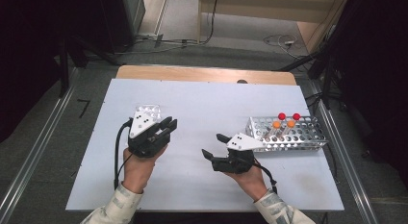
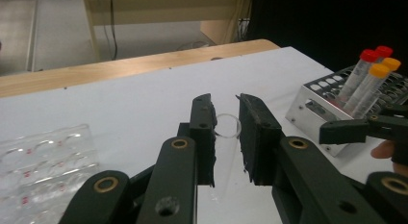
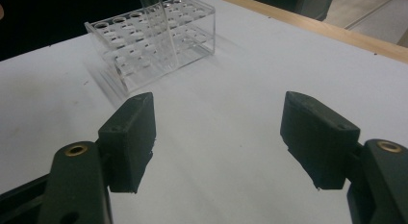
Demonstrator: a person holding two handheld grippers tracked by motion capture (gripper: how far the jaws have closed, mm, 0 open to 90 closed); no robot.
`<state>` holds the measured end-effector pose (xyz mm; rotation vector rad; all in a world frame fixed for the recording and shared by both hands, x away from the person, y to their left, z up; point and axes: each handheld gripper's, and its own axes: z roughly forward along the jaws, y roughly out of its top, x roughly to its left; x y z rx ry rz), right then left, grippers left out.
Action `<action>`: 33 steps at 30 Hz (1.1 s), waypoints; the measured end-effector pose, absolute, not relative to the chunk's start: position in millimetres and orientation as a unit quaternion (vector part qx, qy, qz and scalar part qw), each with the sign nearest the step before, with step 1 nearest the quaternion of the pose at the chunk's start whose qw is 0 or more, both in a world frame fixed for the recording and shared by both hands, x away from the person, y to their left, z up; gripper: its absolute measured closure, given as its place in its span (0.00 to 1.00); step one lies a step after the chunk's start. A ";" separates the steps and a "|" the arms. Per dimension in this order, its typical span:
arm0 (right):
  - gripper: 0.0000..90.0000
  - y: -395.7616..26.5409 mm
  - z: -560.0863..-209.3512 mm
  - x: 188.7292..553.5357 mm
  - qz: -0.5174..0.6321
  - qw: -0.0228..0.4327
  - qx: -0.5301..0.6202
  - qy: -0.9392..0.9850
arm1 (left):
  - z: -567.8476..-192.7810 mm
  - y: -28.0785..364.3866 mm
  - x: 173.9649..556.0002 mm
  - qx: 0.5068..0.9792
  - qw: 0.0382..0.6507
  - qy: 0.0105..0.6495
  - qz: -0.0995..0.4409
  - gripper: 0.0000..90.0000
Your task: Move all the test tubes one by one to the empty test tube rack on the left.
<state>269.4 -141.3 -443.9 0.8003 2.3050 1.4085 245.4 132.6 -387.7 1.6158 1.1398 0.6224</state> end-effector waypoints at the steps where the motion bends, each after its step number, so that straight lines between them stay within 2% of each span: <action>1: 0.30 -141.9 -443.9 269.8 0.494 0.161 0.279 0.807 | -387.2 135.6 245.0 0.669 0.509 0.475 0.260 0.85; 19: 0.30 -144.6 -444.7 269.9 0.493 0.162 0.284 0.806 | -381.4 178.4 242.1 0.641 0.496 0.512 0.286 0.85; 26: 0.30 -145.6 -444.4 269.6 0.492 0.162 0.285 0.806 | -382.8 188.6 241.8 0.641 0.470 0.519 0.315 0.85; 33: 0.30 -146.2 -444.3 269.7 0.493 0.162 0.286 0.806 | -386.0 189.2 243.4 0.649 0.456 0.520 0.317 0.85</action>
